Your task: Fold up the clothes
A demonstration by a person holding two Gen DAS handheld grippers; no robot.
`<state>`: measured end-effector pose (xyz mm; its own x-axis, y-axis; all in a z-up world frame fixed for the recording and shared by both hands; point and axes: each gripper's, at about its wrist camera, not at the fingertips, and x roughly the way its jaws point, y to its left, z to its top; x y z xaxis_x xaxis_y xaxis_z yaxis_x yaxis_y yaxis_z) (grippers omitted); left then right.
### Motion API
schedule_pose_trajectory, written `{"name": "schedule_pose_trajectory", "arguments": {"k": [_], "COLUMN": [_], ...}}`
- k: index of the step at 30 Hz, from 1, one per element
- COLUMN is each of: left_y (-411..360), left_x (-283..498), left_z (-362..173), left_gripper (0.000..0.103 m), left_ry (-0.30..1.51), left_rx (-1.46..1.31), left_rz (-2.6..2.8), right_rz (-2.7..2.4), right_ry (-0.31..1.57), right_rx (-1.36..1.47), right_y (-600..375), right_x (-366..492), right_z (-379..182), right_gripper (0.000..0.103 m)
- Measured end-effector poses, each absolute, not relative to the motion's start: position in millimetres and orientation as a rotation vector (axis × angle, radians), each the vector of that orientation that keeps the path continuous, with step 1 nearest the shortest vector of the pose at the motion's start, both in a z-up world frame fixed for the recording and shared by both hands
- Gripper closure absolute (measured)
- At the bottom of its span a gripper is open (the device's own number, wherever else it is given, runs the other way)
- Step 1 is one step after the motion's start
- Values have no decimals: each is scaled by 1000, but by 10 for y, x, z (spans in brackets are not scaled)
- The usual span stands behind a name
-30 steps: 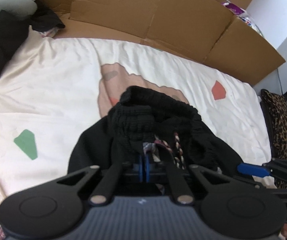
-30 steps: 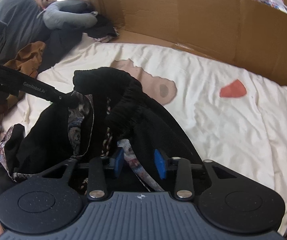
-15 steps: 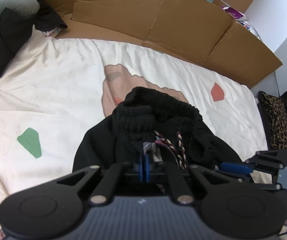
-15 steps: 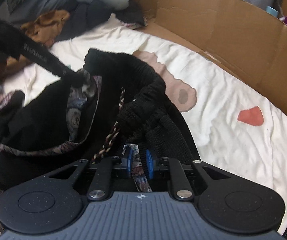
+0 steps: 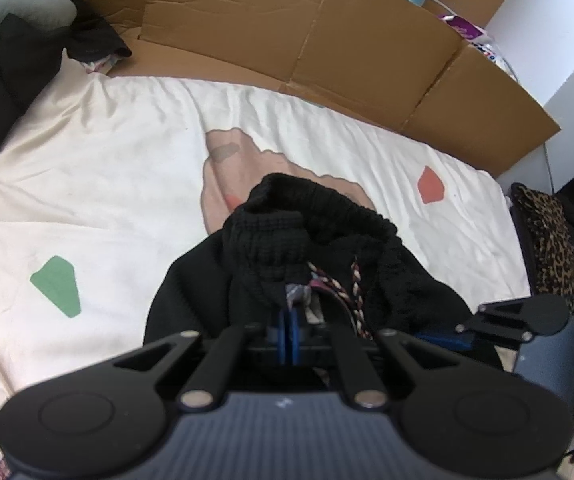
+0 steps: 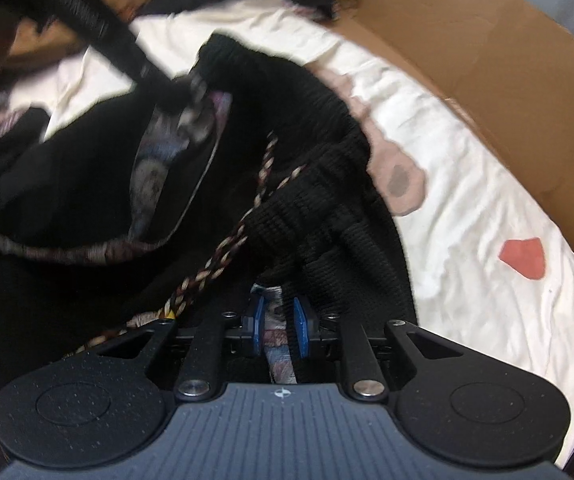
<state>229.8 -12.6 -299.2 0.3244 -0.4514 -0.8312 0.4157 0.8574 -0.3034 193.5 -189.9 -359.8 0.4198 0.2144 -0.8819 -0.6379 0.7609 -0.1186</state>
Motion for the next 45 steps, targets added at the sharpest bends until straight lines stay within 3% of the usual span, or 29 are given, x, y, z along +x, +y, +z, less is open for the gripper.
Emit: {"name": "schedule_pose_trajectory", "arguments": {"k": [5,6,10,23,45], "left_y": [-96,-90,-52,274,224], "left_x": [2315,2318,2323,2601,3320], "left_z": [-2992,-2993,-2974,-2742,-2943], "left_gripper": [100,100,100,101,101], "left_ry": [1104,1105,1103,1069,943], "left_rx": [-45,-44,-45,20,337], "left_rz": [-566,-566,-565,-543,-540], "right_rz": [573,572,550,354,248], "right_ry": [1018,1020,1006,883,897], "right_rx": [-499,-485,-452,-456,-572], "right_y": [-1885,-1897,-1950,-2361,-2637], "right_x": [1968,1976,1971,2019,2763], "right_z": [-3687,-3674,-3588,-3078,-3310], "right_gripper": [82,93,100,102,103]}}
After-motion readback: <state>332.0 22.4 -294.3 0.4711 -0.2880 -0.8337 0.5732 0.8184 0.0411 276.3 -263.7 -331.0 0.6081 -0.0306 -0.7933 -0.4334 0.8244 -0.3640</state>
